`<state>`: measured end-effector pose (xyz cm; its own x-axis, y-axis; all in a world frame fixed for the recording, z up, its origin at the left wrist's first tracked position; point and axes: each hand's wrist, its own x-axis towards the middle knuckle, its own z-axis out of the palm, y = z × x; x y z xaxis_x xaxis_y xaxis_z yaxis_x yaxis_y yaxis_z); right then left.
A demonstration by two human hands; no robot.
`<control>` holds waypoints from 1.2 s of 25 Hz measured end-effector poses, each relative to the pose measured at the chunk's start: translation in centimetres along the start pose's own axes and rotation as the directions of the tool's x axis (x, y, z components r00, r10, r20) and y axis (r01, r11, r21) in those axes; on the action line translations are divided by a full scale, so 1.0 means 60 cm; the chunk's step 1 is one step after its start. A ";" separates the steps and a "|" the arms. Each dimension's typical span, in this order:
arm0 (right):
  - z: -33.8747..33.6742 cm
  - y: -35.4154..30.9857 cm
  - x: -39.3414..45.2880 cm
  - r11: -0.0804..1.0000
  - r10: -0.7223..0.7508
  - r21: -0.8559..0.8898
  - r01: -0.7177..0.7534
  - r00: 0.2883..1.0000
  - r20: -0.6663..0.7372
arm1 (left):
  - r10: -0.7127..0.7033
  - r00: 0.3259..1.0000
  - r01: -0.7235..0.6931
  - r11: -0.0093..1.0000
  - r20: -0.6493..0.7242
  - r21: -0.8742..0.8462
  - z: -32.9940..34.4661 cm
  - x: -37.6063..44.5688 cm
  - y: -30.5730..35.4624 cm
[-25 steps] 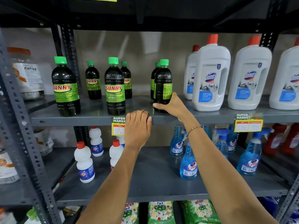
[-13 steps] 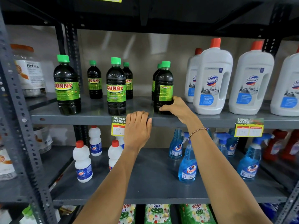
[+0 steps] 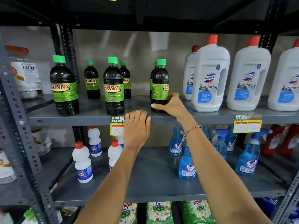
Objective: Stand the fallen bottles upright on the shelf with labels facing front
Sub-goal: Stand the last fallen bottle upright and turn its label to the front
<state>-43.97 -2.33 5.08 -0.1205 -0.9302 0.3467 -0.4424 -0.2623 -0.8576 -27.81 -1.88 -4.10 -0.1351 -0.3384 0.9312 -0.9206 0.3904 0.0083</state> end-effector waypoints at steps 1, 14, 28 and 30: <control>-0.002 -0.002 0.000 1.000 0.003 0.027 -0.003 1.000 0.021 | -0.004 1.000 0.004 1.000 0.005 0.002 0.000 0.000 0.000; -0.001 0.003 0.000 1.000 -0.001 -0.022 0.003 0.995 0.103 | -0.003 1.000 0.003 1.000 0.020 -0.019 -0.002 0.000 -0.002; 0.002 0.003 -0.004 0.989 -0.011 -0.145 0.025 0.995 0.097 | -0.021 1.000 0.022 0.997 0.010 -0.071 -0.006 0.000 0.003; -0.002 -0.001 -0.006 0.992 -0.008 -0.126 0.026 0.990 0.142 | -0.066 0.998 0.067 0.992 0.010 -0.105 -0.018 0.008 0.007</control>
<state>-43.99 -1.94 5.05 0.0107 -0.9551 0.2960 -0.5543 -0.2520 -0.7933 -27.90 -0.97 -3.25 -0.0774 -0.3722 0.9249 -0.8840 0.4547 0.1090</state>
